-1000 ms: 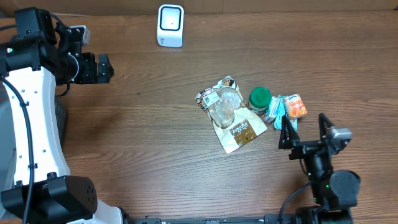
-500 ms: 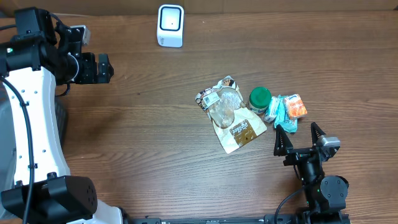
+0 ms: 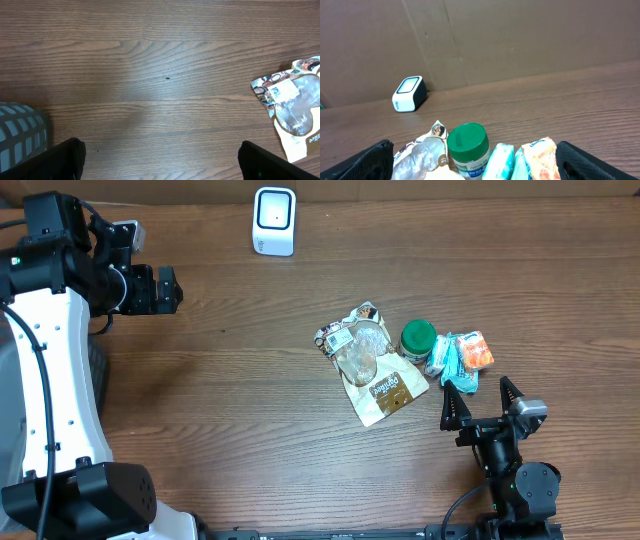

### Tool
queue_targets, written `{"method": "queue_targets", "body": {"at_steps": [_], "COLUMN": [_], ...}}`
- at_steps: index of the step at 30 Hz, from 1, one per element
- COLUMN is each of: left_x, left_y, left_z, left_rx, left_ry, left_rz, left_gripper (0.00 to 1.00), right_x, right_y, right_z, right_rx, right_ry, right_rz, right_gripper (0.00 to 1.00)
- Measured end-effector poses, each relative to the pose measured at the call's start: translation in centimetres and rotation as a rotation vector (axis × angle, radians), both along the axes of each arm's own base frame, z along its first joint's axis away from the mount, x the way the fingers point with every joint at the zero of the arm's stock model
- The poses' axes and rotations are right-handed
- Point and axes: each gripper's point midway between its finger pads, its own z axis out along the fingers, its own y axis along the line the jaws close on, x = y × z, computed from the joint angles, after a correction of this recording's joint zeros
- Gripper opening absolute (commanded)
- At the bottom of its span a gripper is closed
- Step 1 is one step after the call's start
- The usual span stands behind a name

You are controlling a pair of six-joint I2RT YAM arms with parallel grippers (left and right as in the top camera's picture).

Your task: Scan the item barcode

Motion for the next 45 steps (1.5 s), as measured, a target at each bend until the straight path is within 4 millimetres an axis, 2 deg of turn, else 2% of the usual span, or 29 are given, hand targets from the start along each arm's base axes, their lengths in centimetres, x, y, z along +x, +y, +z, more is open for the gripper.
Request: {"method": "queue_targets", "body": {"at_steps": [15,20,23,25,29,36,42,45], "left_x": [-0.1,-2.5,-3.6,-3.6,-5.1,-7.9,-10.8,-12.0], "left_y": [0.0,-0.4,-0.6,-0.8,-1.5,-2.1,-2.7,-3.9], "left_z": [0.4,2.6,4.8,5.9,6.0,3.7,-0.2,-2.3], "left_rx": [0.003,0.025,0.067,0.099,0.15,0.226,0.271,0.299], "left_ry": [-0.01,-0.075,-0.225,-0.357,-0.592,-0.867,-1.029,-1.08], "left_rz": [0.0,0.004,0.005,0.001,-0.009,-0.015,-0.021,-0.076], "left_gripper": [1.0,1.0,1.0,1.0,1.0,1.0,1.0,1.0], "right_x": [0.0,0.0,0.0,0.0,0.0,0.0,0.0,0.0], "right_y": [0.0,0.0,0.0,0.0,0.0,0.0,0.0,0.0], "right_z": [0.0,0.0,0.0,0.0,0.0,0.0,0.0,0.0], "right_rx": [0.0,0.0,0.001,0.001,0.0,0.0,0.0,0.0], "right_ry": [0.0,0.0,0.001,0.001,0.0,0.0,0.0,-0.001], "right_rz": [0.0,0.0,0.001,0.0,0.0,0.0,0.0,0.0], "right_gripper": [1.0,1.0,1.0,1.0,1.0,1.0,1.0,1.0]}}
